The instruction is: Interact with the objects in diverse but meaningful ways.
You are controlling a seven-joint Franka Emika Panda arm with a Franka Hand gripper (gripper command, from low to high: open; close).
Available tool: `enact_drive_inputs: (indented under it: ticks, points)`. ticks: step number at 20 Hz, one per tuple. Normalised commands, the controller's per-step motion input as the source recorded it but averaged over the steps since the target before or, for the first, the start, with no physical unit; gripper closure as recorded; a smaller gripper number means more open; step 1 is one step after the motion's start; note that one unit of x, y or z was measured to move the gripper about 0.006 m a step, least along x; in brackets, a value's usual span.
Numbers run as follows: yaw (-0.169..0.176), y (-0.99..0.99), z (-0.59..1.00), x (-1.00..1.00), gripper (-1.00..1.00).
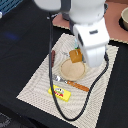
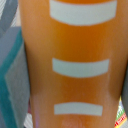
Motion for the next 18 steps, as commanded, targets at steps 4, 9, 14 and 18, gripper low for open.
enact_drive_inputs:
  ticks: [4,9,14,18]
  points:
    - [0.032,0.03,-0.61,0.00,-1.00]
    - [0.033,-0.02,-0.68,-0.02,-1.00]
    - [0.038,-0.11,-0.68,-0.13,-1.00]
    - [0.022,-0.01,-0.11,-0.16,-1.00]
